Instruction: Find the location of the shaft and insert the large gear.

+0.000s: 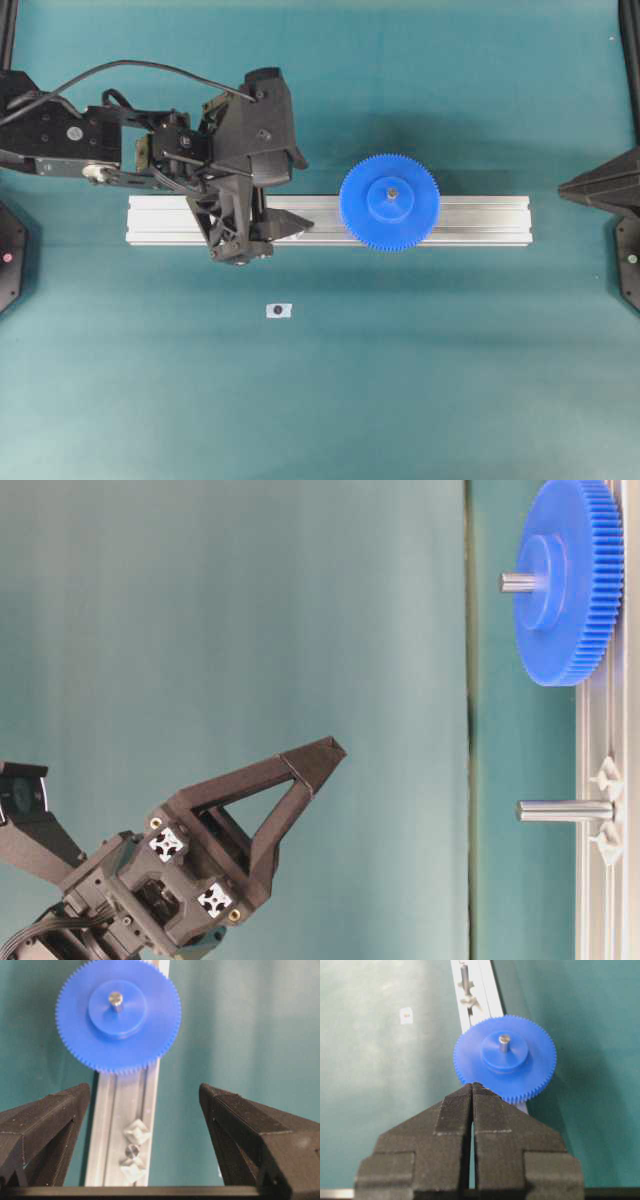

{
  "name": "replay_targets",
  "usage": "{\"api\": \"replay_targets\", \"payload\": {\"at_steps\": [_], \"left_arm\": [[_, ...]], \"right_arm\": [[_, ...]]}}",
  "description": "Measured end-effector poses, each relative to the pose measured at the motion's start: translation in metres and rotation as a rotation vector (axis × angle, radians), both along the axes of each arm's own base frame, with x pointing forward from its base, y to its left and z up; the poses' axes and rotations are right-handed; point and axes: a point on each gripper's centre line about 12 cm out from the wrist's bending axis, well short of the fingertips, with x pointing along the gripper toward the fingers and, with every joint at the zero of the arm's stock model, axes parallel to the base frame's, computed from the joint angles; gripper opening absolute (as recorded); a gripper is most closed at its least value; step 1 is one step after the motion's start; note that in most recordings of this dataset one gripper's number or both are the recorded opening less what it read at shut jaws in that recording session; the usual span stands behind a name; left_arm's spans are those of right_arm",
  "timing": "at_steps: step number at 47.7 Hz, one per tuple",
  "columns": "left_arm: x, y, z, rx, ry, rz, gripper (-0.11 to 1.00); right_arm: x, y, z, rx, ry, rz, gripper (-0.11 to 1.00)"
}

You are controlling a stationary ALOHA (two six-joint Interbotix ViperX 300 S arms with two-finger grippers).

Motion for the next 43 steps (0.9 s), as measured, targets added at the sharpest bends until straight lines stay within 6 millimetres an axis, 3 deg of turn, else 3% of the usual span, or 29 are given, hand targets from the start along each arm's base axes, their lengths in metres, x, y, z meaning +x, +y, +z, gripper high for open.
{"api": "replay_targets", "payload": {"at_steps": [43], "left_arm": [[-0.0026, -0.0003, -0.0005, -0.023, 0.000, 0.018, 0.90]], "right_arm": [[-0.0001, -0.0002, -0.0006, 0.000, 0.002, -0.002, -0.01]]}}
